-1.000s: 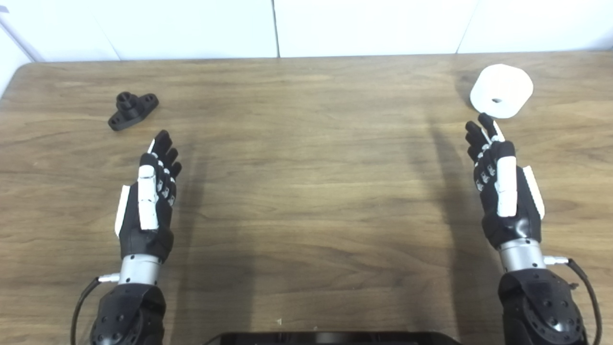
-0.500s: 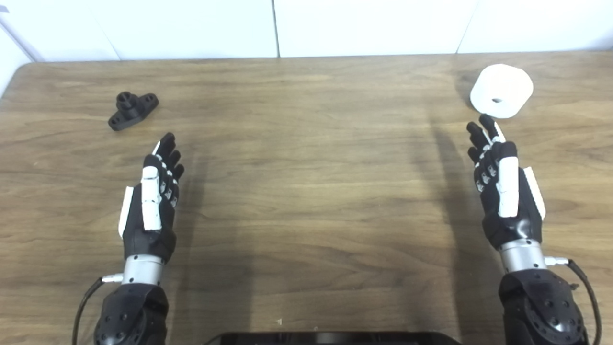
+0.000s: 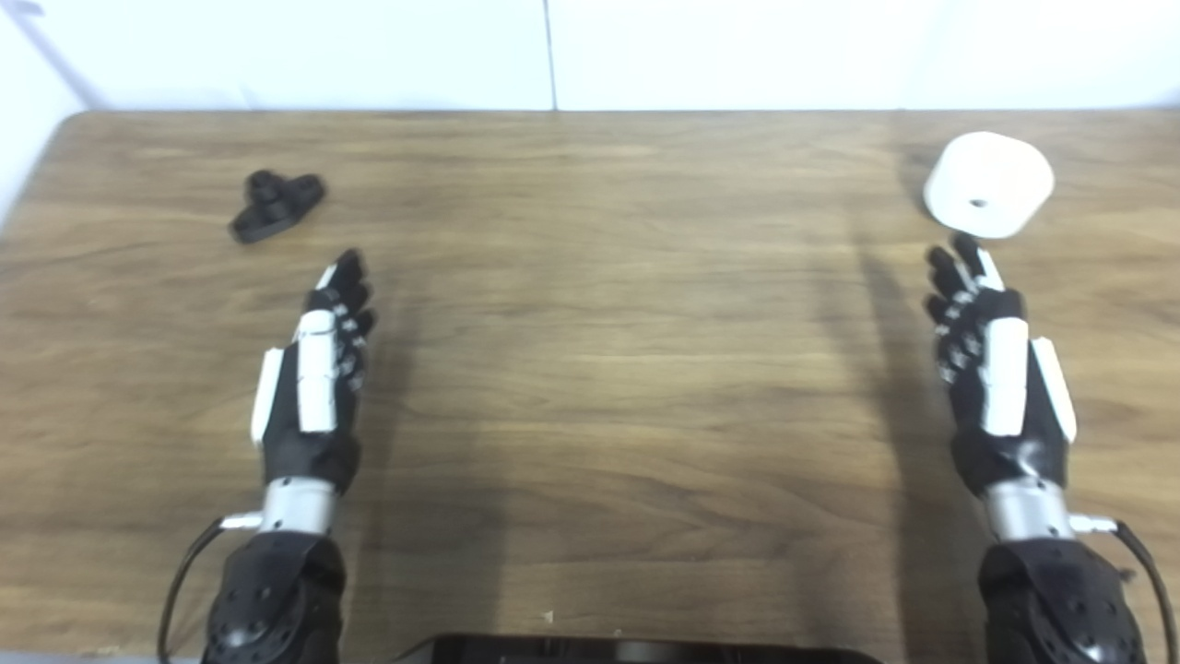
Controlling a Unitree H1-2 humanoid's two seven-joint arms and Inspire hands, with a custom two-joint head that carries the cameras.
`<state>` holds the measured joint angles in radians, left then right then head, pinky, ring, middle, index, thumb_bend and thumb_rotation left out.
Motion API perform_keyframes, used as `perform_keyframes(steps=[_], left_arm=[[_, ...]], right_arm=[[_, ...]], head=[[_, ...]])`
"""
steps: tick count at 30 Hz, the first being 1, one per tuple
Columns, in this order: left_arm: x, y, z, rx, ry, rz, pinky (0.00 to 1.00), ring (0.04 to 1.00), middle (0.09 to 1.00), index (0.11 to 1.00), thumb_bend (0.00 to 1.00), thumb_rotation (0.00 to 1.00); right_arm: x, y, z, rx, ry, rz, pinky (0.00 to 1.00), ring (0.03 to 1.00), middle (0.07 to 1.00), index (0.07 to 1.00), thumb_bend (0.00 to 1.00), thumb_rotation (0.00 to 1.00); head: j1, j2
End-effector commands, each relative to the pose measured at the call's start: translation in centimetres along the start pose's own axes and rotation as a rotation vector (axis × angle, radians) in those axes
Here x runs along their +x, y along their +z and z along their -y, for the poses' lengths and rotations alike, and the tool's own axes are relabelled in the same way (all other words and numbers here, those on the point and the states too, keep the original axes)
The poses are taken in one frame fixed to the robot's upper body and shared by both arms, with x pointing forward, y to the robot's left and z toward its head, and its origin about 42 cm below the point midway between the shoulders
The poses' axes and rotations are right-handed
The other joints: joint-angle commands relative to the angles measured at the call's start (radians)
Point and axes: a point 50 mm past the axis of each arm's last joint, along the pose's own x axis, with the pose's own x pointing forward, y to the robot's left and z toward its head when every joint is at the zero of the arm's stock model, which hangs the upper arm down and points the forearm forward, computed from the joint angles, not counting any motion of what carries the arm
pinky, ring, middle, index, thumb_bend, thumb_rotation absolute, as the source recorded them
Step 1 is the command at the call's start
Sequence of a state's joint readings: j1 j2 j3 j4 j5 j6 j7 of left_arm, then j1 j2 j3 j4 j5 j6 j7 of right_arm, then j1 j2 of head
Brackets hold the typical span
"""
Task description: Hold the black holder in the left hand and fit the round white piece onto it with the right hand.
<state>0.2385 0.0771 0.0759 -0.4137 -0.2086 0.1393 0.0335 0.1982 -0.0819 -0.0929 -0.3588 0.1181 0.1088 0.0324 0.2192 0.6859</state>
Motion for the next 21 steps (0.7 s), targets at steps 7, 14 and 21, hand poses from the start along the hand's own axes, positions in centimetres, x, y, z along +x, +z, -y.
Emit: perform_keyframes(steps=[7, 14, 21], left_arm=[[-4.6, -2.7, 1.5, -0.019, 0.045, -0.045, 1.0, 0.988, 0.972, 0.938, 0.46, 0.91], [-5.0, -3.4, 1.7, 0.007, 0.034, -0.051, 1.0, 1.0, 0.985, 0.946, 0.47, 0.92], [-5.2, -3.7, 2.2, 0.016, 0.039, -0.049, 1.0, 1.0, 0.992, 0.954, 0.46, 0.95]], right_arm=[[-5.7, -2.6, 2.0, -0.007, -0.013, -0.061, 1.0, 1.0, 0.965, 0.999, 0.54, 1.0], [-6.0, -3.0, 2.3, -0.004, -0.014, -0.077, 1.0, 1.0, 0.975, 1.0, 0.58, 1.0], [-6.0, -3.3, 2.7, -0.004, -0.016, -0.084, 1.0, 1.0, 0.972, 1.0, 0.61, 1.0]], head=[[0.063, -0.066], [0.077, -0.093], [0.08, -0.077]])
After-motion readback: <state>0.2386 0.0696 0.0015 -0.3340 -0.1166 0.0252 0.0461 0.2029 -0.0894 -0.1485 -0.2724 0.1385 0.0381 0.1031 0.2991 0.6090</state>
